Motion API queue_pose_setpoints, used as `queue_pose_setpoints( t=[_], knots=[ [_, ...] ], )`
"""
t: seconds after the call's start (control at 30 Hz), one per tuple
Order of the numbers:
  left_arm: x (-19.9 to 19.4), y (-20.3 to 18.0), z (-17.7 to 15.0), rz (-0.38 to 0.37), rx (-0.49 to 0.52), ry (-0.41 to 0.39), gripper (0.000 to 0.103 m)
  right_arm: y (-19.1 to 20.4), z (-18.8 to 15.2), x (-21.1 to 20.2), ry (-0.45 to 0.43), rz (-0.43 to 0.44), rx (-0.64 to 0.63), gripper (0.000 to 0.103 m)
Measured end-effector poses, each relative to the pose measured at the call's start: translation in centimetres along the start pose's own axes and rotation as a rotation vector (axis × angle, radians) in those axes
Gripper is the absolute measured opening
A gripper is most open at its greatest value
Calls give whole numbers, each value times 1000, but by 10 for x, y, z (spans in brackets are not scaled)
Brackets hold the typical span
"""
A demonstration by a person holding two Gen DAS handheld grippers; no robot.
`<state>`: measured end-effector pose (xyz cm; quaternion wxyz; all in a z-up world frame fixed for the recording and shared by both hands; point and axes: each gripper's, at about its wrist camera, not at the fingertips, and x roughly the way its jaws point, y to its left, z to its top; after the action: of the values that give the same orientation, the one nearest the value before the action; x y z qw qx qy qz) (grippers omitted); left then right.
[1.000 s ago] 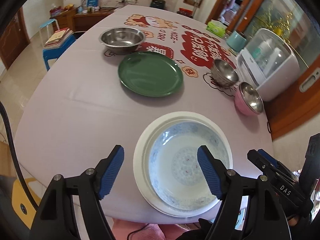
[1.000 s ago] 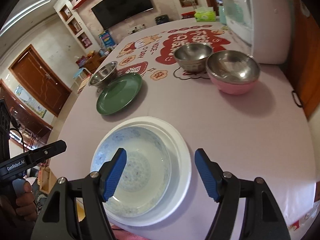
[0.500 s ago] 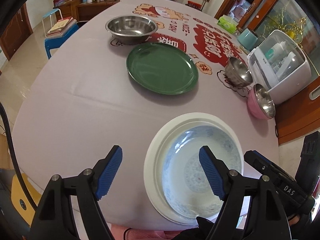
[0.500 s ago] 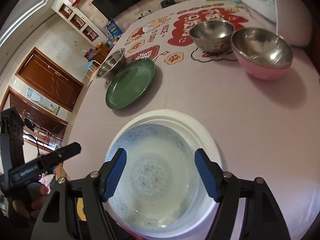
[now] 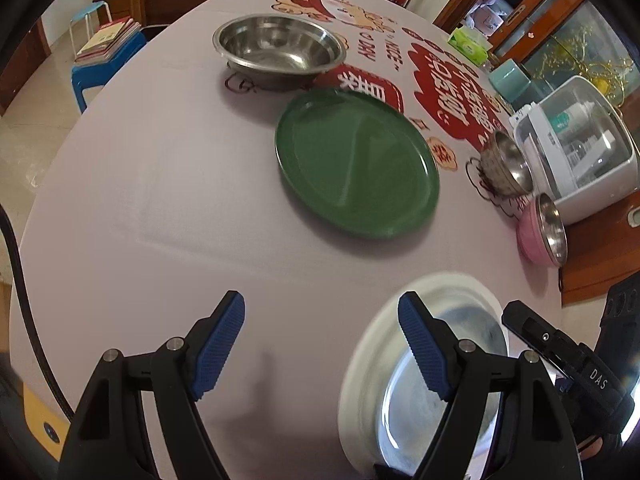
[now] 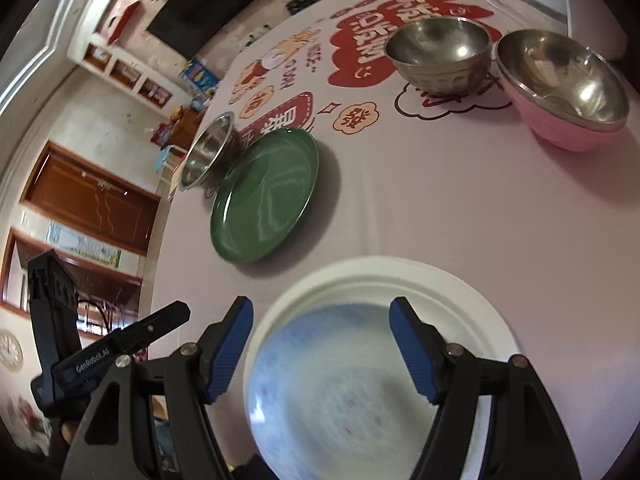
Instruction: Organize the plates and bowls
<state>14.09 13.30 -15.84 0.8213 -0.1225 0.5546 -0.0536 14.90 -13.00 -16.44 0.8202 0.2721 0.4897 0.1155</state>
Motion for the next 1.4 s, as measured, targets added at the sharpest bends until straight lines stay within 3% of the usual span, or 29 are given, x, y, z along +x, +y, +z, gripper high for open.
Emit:
queue_pose_setpoints(
  t=[0.4,0.83,1.03,1.17,1.4],
  knots=[
    [45,1,79,-39,72,40,78,18,34,49,-1,-16,153,71],
    [84,22,100,-52,64,78,76,32,53,89,16,-53,193,71],
    [90,21,102,-71,107,65,70,38,59,95,8,-90,173,71],
    [92,19,103,-106,120,54,57,40,61,98,0,-107,160,69],
    [95,15,104,-143,115,54,43,40,64,103,6,-123,157,47]
  ],
)
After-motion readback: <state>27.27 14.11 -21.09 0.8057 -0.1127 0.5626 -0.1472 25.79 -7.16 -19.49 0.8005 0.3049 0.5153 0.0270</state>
